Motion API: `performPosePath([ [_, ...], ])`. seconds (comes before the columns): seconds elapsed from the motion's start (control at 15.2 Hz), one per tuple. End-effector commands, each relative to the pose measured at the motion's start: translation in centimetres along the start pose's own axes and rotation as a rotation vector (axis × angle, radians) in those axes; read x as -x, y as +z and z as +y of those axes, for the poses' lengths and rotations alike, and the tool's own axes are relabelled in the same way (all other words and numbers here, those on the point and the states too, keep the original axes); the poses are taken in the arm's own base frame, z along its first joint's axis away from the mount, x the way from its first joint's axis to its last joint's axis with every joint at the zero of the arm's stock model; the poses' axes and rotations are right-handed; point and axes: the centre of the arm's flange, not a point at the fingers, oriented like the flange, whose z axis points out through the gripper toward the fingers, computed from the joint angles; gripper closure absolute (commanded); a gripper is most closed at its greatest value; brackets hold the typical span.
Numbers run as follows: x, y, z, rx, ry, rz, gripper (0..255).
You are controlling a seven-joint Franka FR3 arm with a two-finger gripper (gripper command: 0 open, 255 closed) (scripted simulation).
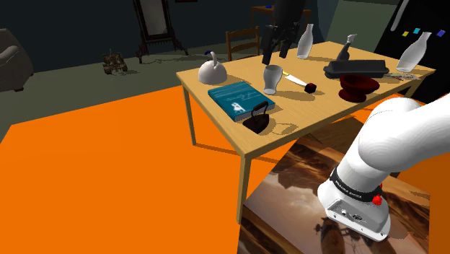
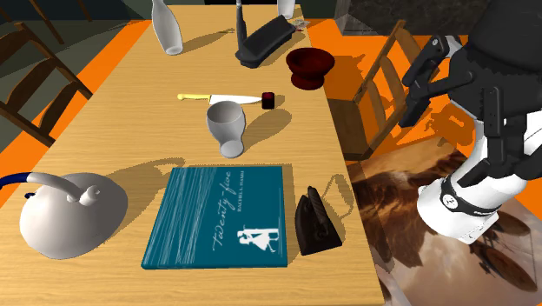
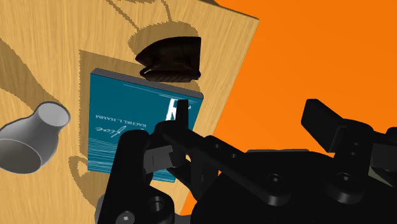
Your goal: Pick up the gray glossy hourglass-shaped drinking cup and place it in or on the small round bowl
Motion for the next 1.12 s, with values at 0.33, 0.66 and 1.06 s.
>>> performPosePath([
  [0.33, -3.0, 2.9, 5.1, -0.008, 0.024, 0.017, 0],
  [0.66, -5.8, 5.9, 10.2, -0.016, 0.048, 0.034, 0],
  [1.06, -9.2, 9.4, 16.4, -0.025, 0.076, 0.055, 0],
])
